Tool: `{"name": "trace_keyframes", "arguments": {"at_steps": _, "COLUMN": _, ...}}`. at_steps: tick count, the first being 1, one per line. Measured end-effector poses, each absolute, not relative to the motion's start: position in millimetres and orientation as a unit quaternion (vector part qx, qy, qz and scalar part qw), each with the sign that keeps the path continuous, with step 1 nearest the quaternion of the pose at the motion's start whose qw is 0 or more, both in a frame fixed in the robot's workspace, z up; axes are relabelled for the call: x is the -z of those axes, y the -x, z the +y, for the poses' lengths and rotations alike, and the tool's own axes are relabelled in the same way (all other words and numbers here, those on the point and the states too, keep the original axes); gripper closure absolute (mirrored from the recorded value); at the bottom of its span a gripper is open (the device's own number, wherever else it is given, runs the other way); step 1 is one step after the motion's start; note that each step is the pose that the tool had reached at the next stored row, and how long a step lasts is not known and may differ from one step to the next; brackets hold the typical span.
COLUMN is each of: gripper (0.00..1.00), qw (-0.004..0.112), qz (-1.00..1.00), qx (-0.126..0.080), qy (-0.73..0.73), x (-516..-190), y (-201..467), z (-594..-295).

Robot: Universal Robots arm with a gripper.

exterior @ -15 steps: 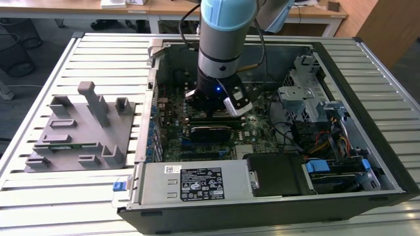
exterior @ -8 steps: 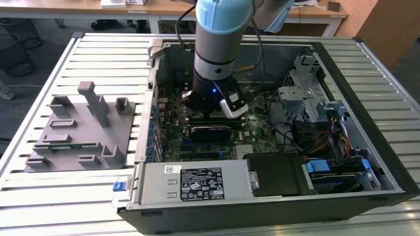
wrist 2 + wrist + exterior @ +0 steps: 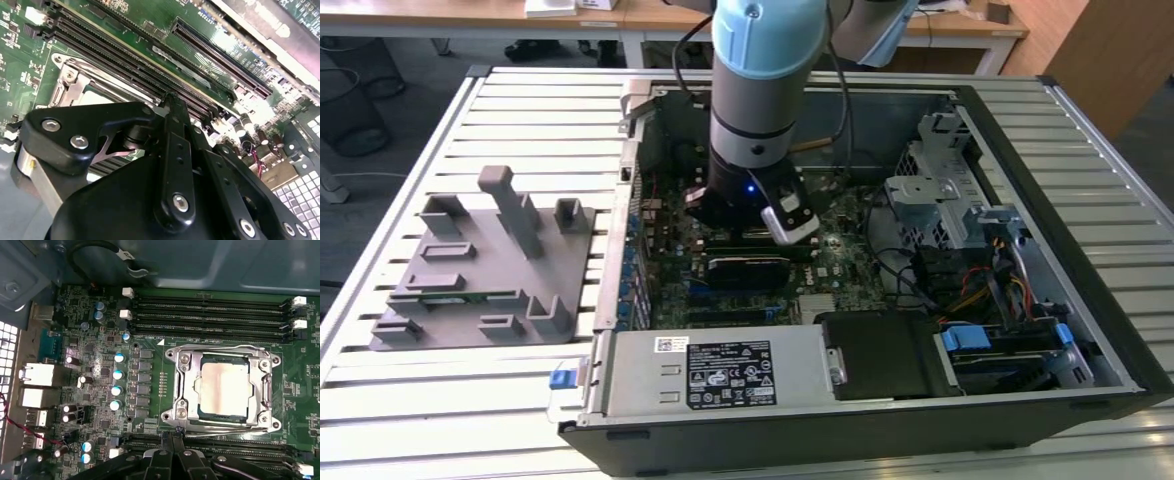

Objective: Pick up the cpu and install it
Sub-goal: 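Install the second cpu locking lever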

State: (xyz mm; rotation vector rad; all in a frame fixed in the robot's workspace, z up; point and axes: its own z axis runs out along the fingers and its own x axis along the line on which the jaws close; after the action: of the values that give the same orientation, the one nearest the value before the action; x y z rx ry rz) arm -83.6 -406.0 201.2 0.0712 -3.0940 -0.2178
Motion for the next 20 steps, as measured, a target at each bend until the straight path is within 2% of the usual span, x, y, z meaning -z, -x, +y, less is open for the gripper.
{"name": "trace_keyframes", "arguments": {"at_steps": 20, "gripper": 0.89, "qw": 0.019, "qz": -0.995, "qx": 0.090, "qy": -0.023, "x": -196.2, "y": 89.1, "z": -406.1}}
